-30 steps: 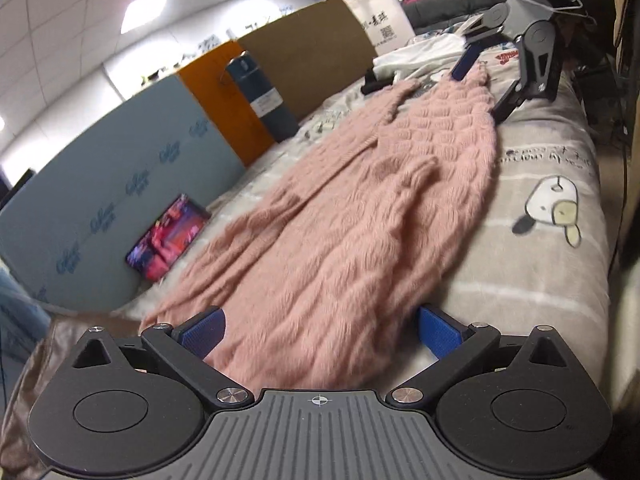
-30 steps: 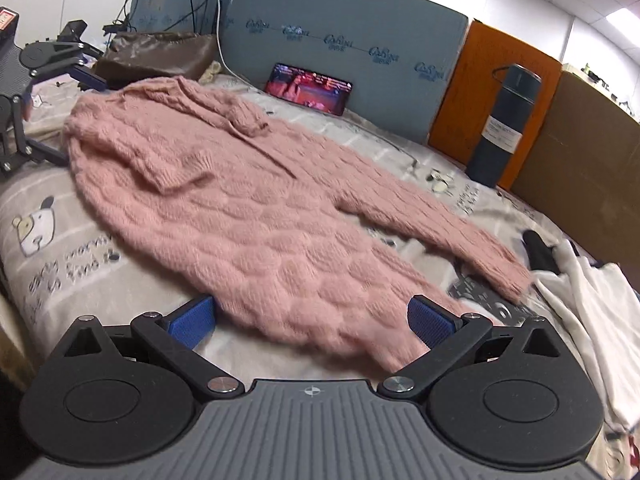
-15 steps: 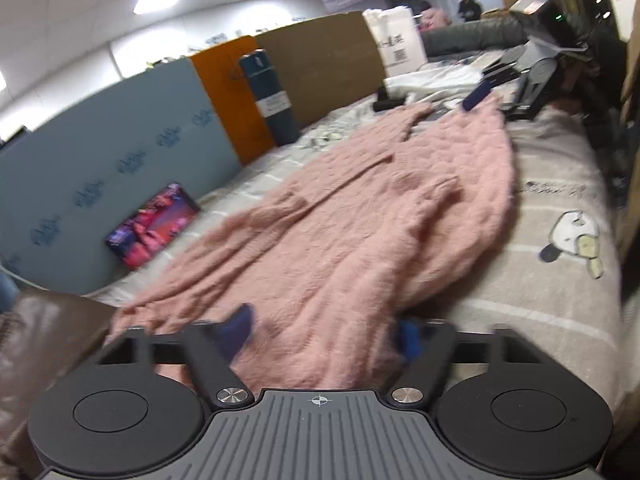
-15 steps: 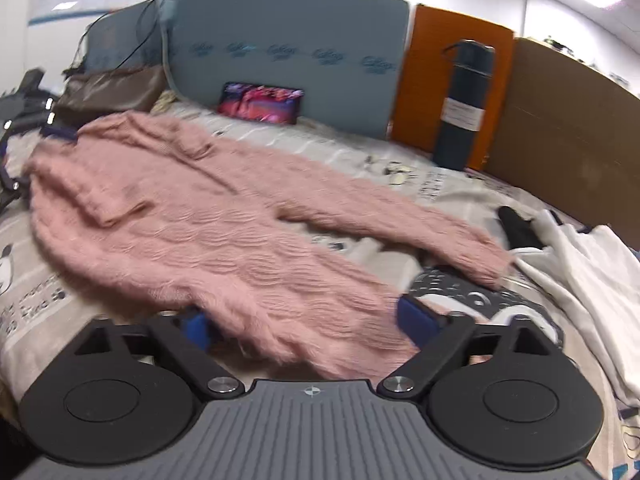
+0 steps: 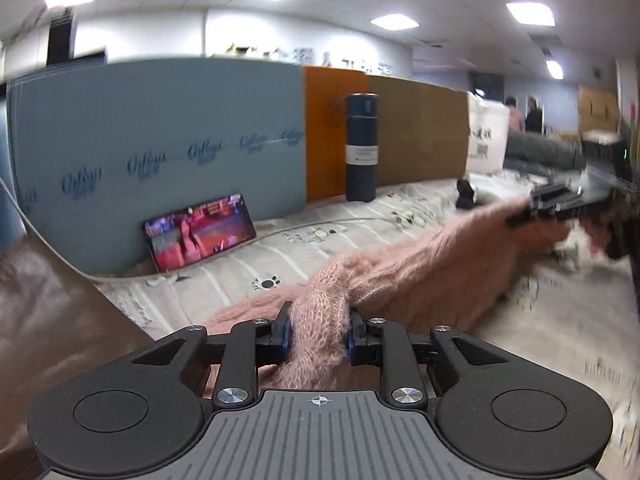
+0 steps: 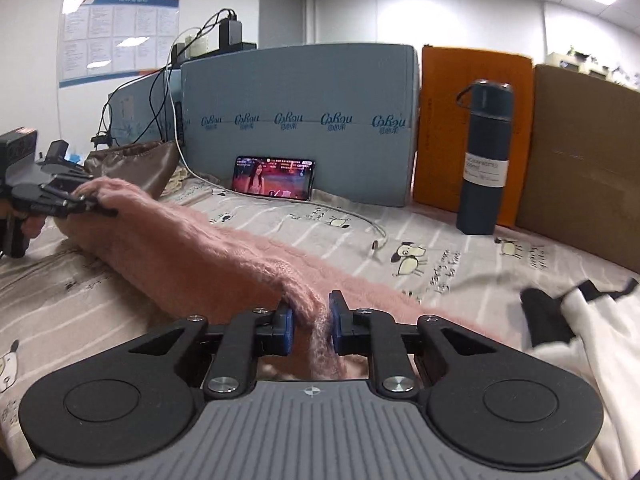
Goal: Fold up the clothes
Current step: 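Grasp the sweater hem with the left gripper while the right gripper grasps the sleeve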
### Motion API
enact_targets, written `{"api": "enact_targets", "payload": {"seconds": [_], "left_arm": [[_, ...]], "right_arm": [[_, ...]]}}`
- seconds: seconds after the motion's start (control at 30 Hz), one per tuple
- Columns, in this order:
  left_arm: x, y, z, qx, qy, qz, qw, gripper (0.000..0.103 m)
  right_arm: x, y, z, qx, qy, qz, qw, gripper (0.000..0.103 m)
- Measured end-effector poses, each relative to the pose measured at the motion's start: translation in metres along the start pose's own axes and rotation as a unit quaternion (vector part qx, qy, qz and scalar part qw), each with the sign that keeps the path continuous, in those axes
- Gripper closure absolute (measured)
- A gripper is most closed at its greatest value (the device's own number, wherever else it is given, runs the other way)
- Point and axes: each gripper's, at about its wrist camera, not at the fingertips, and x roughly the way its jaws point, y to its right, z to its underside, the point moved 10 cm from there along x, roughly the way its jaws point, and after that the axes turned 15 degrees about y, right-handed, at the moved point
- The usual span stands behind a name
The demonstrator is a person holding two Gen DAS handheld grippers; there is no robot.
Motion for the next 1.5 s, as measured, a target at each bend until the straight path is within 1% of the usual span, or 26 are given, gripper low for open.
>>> {"api": "enact_targets", "payload": {"seconds": [0.1,0.17,0.2,0.23,0.27,0.3,0.33,0.43,0.5,0.57,0.6,0.63,0.73,0.77,0.83,0.9,0.97,1.03,1.07,1.1,1.13,1.17,1.23,1.33,1.37,1.5], "left_arm": [[0.016,-0.014,0.008,-0.032,-0.032,0.006,0.9990,0.080],[0.023,-0.022,0.013,-0.052,-0.041,0.008,0.9978,0.078],[0.025,-0.026,0.015,-0.064,-0.041,0.007,0.9971,0.075],[0.027,-0.031,0.015,-0.076,-0.036,0.002,0.9965,0.066],[0.028,-0.036,0.014,-0.087,-0.031,-0.007,0.9957,0.061],[0.029,-0.041,0.014,-0.094,-0.024,-0.019,0.9951,0.050],[0.028,-0.046,0.013,-0.098,-0.018,-0.032,0.9945,0.042],[0.028,-0.055,0.011,-0.090,-0.009,-0.066,0.9937,0.037],[0.025,-0.057,0.007,-0.087,0.000,-0.074,0.9935,0.036],[0.022,-0.059,0.001,-0.107,0.020,-0.063,0.9921,0.029],[0.020,-0.060,-0.002,-0.120,0.030,-0.055,0.9908,0.023],[0.019,-0.062,-0.003,-0.129,0.036,-0.051,0.9896,0.021],[0.021,-0.067,0.002,-0.107,0.023,-0.084,0.9904,0.021],[0.022,-0.065,0.004,-0.095,0.019,-0.087,0.9915,0.021],[0.024,-0.056,0.006,-0.085,0.015,-0.073,0.9936,0.021],[0.027,-0.047,0.008,-0.075,0.013,-0.060,0.9953,0.021],[0.031,-0.039,0.011,-0.065,0.010,-0.051,0.9965,0.021],[0.035,-0.033,0.016,-0.045,0.001,-0.055,0.9975,0.024],[0.036,-0.031,0.018,-0.032,-0.002,-0.061,0.9976,0.028],[0.037,-0.030,0.019,-0.024,-0.006,-0.065,0.9976,0.039],[0.037,-0.029,0.020,-0.021,-0.007,-0.069,0.9974,0.045],[0.037,-0.030,0.020,-0.019,-0.008,-0.074,0.9971,0.046],[0.037,-0.033,0.020,-0.019,-0.007,-0.086,0.9961,0.061],[0.034,-0.039,0.020,-0.019,-0.002,-0.100,0.9947,0.062],[0.033,-0.039,0.019,-0.018,0.000,-0.103,0.9945,0.062],[0.033,-0.039,0.018,-0.014,-0.001,-0.107,0.9941,0.062]], "right_arm": [[0.019,0.017,0.005,0.017,-0.021,-0.003,1.000,0.087],[0.028,0.025,0.010,0.025,-0.033,-0.001,0.999,0.086],[0.031,0.029,0.013,0.030,-0.036,0.002,0.999,0.084],[0.032,0.034,0.015,0.036,-0.037,0.010,0.999,0.074],[0.034,0.039,0.017,0.041,-0.039,0.019,0.998,0.065],[0.033,0.044,0.019,0.044,-0.037,0.031,0.998,0.060],[0.029,0.049,0.020,0.046,-0.036,0.043,0.997,0.054],[0.016,0.064,0.022,0.051,-0.032,0.083,0.995,0.047],[0.002,0.075,0.023,0.060,-0.025,0.116,0.991,0.045],[-0.013,0.087,0.025,0.078,-0.014,0.153,0.985,0.043],[-0.021,0.093,0.026,0.090,-0.008,0.172,0.981,0.042],[-0.028,0.099,0.027,0.102,-0.002,0.192,0.976,0.041],[-0.049,0.104,0.031,0.155,0.021,0.230,0.961,0.037],[-0.056,0.102,0.033,0.162,0.024,0.244,0.956,0.037],[-0.067,0.098,0.038,0.177,0.024,0.270,0.946,0.037],[-0.073,0.092,0.046,0.194,0.017,0.286,0.938,0.044],[-0.070,0.086,0.054,0.215,0.003,0.291,0.932,0.075],[-0.064,0.084,0.056,0.210,-0.005,0.307,0.928,0.087],[-0.063,0.084,0.053,0.196,-0.002,0.319,0.927,0.094],[-0.064,0.085,0.047,0.180,0.005,0.332,0.926,0.096],[-0.063,0.086,0.038,0.164,0.014,0.339,0.926,0.096],[-0.062,0.087,0.029,0.147,0.023,0.345,0.927,0.097],[-0.060,0.088,0.010,0.119,0.045,0.352,0.927,0.098],[-0.051,0.095,-0.016,0.095,0.074,0.354,0.928,0.099],[-0.049,0.099,-0.021,0.092,0.080,0.359,0.925,0.100],[-0.040,0.120,-0.004,0.105,0.042,0.383,0.917,0.100]]}}
